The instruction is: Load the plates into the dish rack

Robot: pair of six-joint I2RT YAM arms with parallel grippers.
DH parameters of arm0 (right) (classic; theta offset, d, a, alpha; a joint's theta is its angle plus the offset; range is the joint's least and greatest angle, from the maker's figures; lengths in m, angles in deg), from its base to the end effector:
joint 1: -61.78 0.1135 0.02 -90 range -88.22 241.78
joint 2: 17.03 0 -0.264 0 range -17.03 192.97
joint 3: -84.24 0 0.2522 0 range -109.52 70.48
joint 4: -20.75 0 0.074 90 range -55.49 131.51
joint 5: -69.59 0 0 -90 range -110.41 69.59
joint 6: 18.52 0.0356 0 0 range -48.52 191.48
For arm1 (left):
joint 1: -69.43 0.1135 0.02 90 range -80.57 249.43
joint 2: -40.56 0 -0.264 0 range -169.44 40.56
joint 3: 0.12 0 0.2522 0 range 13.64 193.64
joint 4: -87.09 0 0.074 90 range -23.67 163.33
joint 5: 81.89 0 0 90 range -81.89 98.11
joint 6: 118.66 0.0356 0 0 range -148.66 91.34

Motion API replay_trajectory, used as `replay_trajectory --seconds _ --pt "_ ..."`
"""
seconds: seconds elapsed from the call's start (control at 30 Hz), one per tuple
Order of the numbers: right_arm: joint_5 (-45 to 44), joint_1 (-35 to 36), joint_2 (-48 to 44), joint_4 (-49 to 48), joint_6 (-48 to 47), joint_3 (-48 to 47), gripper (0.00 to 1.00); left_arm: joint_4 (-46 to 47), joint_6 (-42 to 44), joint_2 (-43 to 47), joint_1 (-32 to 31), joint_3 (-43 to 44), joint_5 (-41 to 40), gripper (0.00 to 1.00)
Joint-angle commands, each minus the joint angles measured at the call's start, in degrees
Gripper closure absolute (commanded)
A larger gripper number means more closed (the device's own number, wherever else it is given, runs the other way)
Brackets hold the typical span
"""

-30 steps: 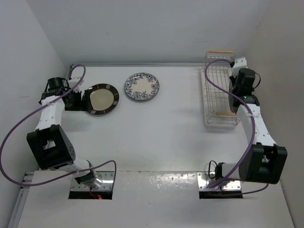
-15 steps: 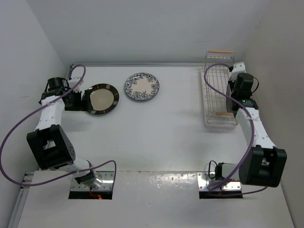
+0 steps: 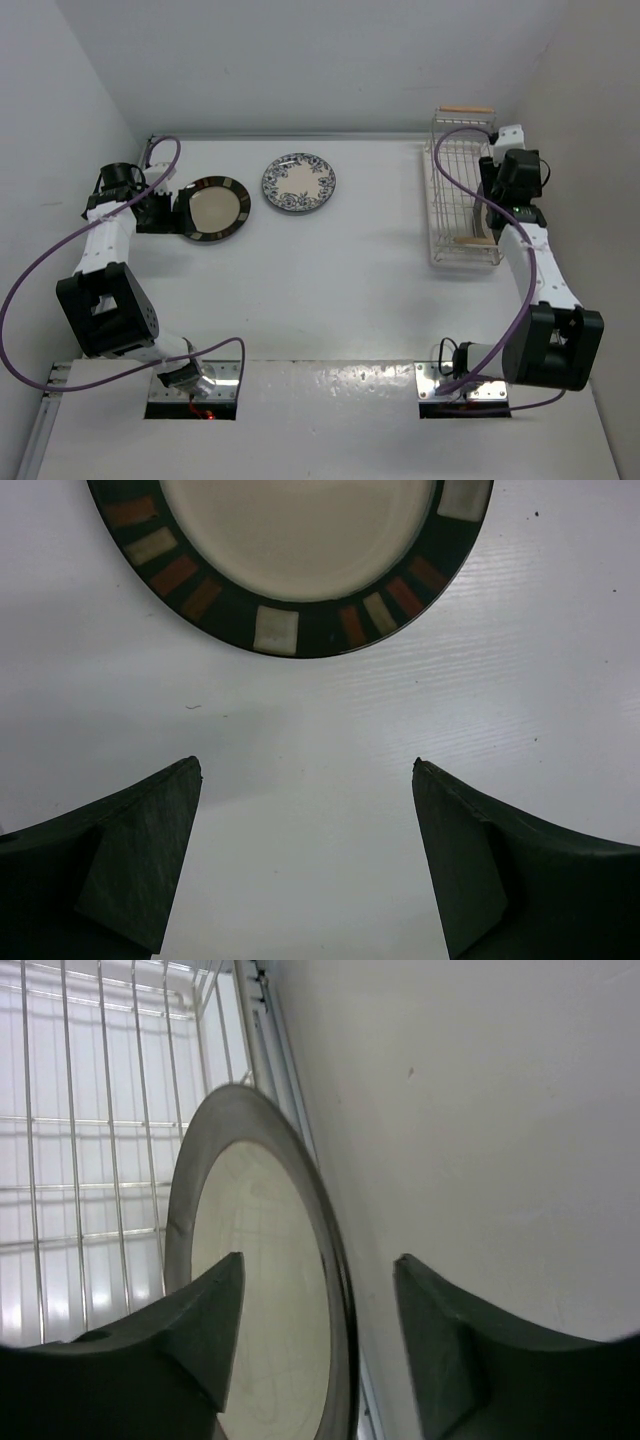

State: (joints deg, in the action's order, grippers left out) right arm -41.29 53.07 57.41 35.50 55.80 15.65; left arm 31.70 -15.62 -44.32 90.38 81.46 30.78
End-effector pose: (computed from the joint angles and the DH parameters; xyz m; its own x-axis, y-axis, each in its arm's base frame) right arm 0.2951 -0.0580 0.3044 -0.4622 -0.1847 -0.8673 0.3597 0.8549 -0.3737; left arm 0.2886 0.0958 0.2706 -0.8096 -0.0870 -0.5806 0.0408 0.9782 -0.2035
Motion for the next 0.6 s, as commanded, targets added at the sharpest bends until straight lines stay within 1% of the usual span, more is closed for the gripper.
replay_trajectory --seconds 0.0,0.07,0.1,0.17,0.2,0.27,0.3,0.33,0.37,0.4,0.43,0.47,0.5,0.53,0.57 --pt "-1.5 -0.3 0.9 -3.6 0.1 -4.4 0.33 -0.3 0.6 0.7 0.0 1.0 0.3 0.10" --pt "-0.7 -0.3 1.0 -2.0 0.1 -6.3 0.28 -1.0 1.1 0.1 0.0 1.8 0.3 0.10" --pt "-0.2 -0.3 0.9 -1.4 0.6 -7.9 0.22 -1.0 1.1 -0.9 0.0 2.4 -0.3 0.10" --pt "0.9 -0.2 0.7 1.4 1.7 -10.5 0.18 -1.5 1.1 -2.3 0.0 4.4 -0.8 0.10" --pt "1.5 0.4 0.5 2.9 3.7 -12.8 0.14 -1.5 1.1 -4.1 0.0 5.0 -0.8 0.08" --pt "3.1 1.2 -1.0 4.6 4.6 -13.8 0.13 -0.8 0.5 -6.9 0.5 6.9 -1.4 0.08" --pt "3.4 3.0 -1.5 5.3 5.0 -14.5 0.12 -0.8 -0.3 -8.6 0.5 7.7 -1.9 0.08" --pt "3.6 3.9 -3.1 5.6 5.0 -14.4 0.12 -0.8 -1.1 -12.8 0.5 8.6 -1.9 0.08" --pt "4.3 4.7 -3.5 5.6 5.0 -14.2 0.12 -0.8 -2.1 -15.1 1.1 10.9 -1.9 0.08" --pt "4.4 7.6 -4.0 5.6 5.0 -13.6 0.12 -0.8 -2.7 -17.4 1.1 12.2 -0.8 0.08" --pt "4.9 8.3 -5.4 5.6 4.7 -12.7 0.12 -0.8 -2.7 -19.5 1.1 13.5 0.4 0.08" --pt "5.8 11.1 -5.8 5.6 4.3 -11.5 0.12 -0.8 -3.2 -23.4 1.1 14.7 1.4 0.08" --pt "6.0 12.5 -6.1 5.6 4.1 -11.0 0.12 -0.2 -4.0 -25.4 1.1 17.2 2.0 0.08" --pt "6.4 15.9 -7.1 5.5 3.7 -10.0 0.12 -0.2 -4.9 -27.2 1.1 18.6 2.0 0.08" --pt "6.3 17.1 -7.5 5.6 3.6 -9.1 0.11 -0.2 -6.3 -30.9 1.1 20.1 1.2 0.10"
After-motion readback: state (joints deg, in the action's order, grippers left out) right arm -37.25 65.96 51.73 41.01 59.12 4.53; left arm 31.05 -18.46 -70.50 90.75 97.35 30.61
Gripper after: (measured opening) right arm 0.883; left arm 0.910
